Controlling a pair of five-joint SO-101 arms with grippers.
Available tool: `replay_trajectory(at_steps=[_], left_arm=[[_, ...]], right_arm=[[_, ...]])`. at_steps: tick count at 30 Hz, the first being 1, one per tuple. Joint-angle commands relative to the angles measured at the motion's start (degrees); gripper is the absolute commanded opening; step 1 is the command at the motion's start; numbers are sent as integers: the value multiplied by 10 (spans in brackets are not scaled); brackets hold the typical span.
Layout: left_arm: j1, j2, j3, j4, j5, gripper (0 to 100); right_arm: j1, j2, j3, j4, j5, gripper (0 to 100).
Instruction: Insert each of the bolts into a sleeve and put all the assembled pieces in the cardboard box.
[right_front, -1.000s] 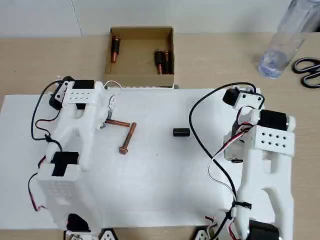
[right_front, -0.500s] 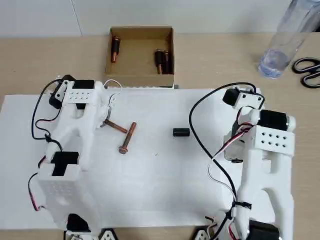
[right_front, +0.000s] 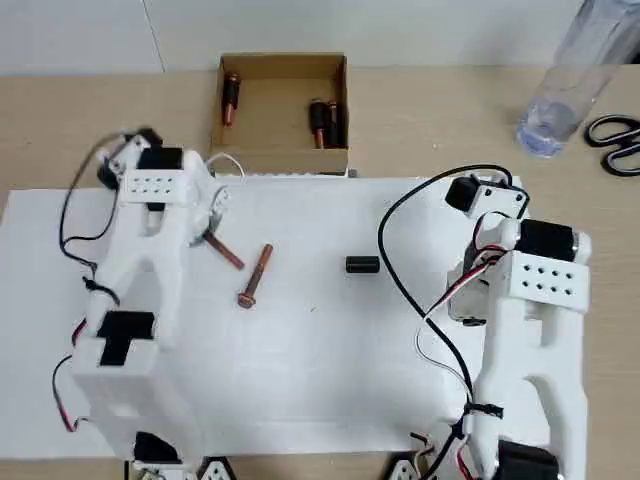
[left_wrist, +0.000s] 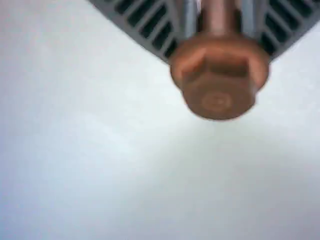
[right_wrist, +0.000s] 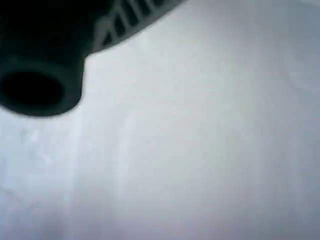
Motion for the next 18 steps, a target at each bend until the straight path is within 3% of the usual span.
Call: replay_trajectory(at_steps=[1,10,18], left_arm=[[3,-82,-39,4,-61,6],[30,-202,-77,18,-238,6],[117,-338,-74,47,-339,6]], right_arm=[[2,-22,-48,12,-6,3],[-20,-98,-145,62,-3,3],[-167,-237,-115,42,-4,3]])
